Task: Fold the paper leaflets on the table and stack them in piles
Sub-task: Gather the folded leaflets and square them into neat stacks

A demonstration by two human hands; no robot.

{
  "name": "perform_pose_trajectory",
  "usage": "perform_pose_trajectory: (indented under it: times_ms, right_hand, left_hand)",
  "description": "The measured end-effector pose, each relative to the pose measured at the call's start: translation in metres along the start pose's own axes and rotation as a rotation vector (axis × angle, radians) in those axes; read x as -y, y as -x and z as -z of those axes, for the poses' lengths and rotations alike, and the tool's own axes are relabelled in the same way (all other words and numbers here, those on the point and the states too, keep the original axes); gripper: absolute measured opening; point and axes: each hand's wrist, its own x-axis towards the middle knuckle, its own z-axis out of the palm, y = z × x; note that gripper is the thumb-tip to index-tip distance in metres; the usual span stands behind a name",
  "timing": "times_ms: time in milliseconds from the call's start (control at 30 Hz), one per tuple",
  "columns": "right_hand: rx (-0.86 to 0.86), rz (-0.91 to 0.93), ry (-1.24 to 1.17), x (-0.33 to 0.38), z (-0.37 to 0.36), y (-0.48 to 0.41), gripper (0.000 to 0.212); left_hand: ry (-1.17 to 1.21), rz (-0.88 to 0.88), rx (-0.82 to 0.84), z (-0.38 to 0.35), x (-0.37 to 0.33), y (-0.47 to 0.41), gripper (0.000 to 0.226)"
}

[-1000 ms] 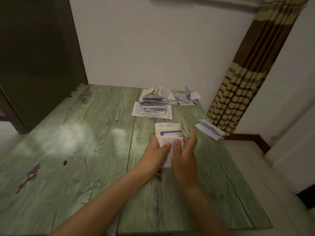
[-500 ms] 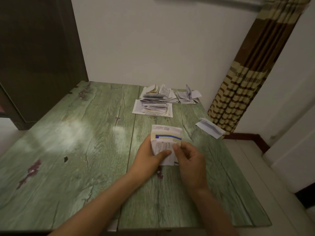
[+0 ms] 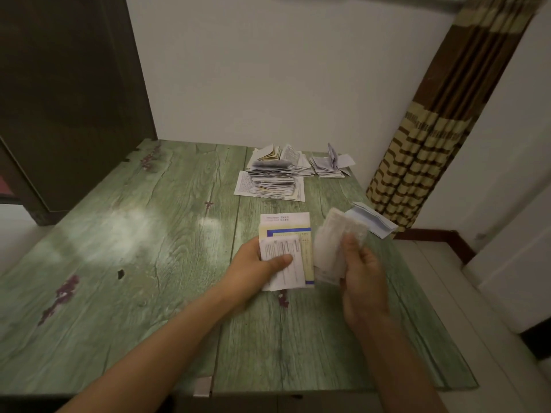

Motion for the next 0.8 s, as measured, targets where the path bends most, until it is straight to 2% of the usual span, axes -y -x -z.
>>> perform_pose_trajectory:
  times_ms: [67, 233, 300, 400, 500, 600, 700, 800]
  right_hand:
    - [-0.094, 0.124, 0.059, 0.006, 0.002, -0.001, 0.023]
    - [0.1, 0.287, 0.376, -0.002, -0.018, 0.015, 0.02]
    - [0.076, 0.367, 0.516, -0.012, -0.025, 0.016, 0.018]
    - [-0.004, 0.423, 0.537, -0.019, -0.029, 0.014, 0.015]
    - [-0.06, 0.458, 0.514, -0.023, -0.035, 0.014, 0.011]
    - [-0.077, 0.469, 0.551, -0.03, -0.039, 0.011, 0.021]
    - [-0.04, 0.494, 0.639, -0.035, -0.038, 0.01, 0.021]
    - [-0.028, 0.609, 0.731, -0.02, -0.03, -0.001, 0.006]
  left_hand:
    - [0.035, 0.035, -0.022, 0.002, -0.001, -0.001, 0.017]
    - [0.129, 0.07, -0.031, -0.009, -0.002, -0.002, 0.023]
    - [0.184, 0.072, -0.025, -0.014, -0.004, -0.002, 0.023]
    - [0.24, 0.1, -0.057, -0.017, -0.004, -0.002, 0.017]
    - [0.281, 0.135, -0.083, -0.017, -0.002, -0.003, 0.028]
    - [0.173, 0.071, -0.075, -0.02, 0.002, -0.003, 0.032]
    - [0.105, 0.037, -0.112, -0.022, 0.008, -0.002, 0.024]
    - [0.117, 0.03, -0.169, -0.022, 0.008, -0.004, 0.019]
